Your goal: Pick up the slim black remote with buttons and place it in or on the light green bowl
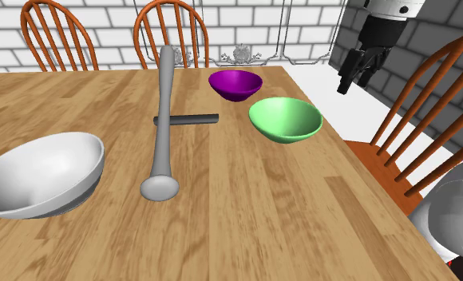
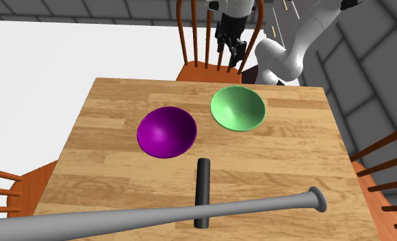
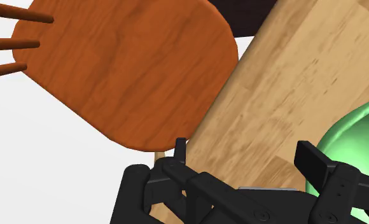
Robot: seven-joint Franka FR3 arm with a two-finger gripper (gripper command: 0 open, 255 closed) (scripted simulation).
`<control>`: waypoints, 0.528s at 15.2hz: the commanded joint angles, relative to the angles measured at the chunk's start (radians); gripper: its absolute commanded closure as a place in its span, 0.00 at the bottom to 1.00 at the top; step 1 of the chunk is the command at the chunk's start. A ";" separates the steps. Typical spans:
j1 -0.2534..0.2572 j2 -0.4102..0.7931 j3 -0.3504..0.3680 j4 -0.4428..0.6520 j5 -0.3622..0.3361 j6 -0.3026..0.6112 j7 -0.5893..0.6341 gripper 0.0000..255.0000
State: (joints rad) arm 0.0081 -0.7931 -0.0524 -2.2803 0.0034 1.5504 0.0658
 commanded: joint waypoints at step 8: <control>0.083 0.214 0.005 0.080 0.021 0.165 -0.128 0.00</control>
State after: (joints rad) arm 0.0780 -0.6123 -0.0523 -2.2159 0.0195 1.6921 -0.0465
